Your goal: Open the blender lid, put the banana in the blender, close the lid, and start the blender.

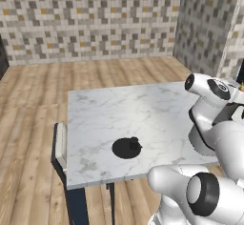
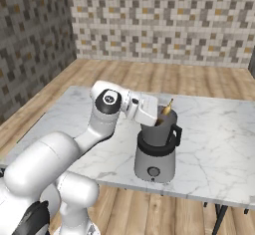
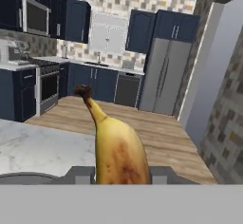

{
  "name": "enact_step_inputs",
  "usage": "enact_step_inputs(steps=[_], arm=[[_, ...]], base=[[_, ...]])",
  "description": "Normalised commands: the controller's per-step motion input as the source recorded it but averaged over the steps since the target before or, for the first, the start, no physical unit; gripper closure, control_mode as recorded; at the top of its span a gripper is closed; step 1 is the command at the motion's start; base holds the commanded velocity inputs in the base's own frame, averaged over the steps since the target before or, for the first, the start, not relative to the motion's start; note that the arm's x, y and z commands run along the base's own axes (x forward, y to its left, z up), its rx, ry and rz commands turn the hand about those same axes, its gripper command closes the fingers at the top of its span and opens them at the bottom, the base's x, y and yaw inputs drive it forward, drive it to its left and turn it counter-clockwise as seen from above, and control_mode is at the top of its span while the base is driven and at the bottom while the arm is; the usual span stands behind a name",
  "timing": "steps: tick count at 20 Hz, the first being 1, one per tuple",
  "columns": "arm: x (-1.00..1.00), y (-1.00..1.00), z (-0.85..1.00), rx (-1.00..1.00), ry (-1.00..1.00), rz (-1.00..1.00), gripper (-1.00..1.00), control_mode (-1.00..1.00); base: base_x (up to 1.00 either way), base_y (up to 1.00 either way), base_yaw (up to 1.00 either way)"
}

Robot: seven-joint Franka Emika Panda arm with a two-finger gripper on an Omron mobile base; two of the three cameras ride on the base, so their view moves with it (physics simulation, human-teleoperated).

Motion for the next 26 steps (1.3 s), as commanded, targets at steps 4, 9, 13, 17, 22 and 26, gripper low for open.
enact_step_inputs(steps=[4,9,13,17,22,26], arm=[[0.15,0.15,-0.09,-0.07,0.16,0.07,1.0,-1.0],[0.01,0.25,-0.11,-0.04,0.13,0.1,1.0,-1.0],[0.0,0.21,-0.13,0.0,0.1,0.1,1.0,-1.0],[0.0,0.11,-0.27,0.0,0.1,0.09,-1.0,-1.0],[0.0,0.03,-0.1,0.0,0.07,0.07,-1.0,-1.0],[0.0,0.09,0.0,0.0,0.08,0.05,-1.0,-1.0]], base=[[0.0,0.0,0.0],[0.0,0.0,0.0],[0.0,0.0,0.0],[0.0,0.0,0.0],[0.0,0.0,0.0],[0.0,0.0,0.0]])
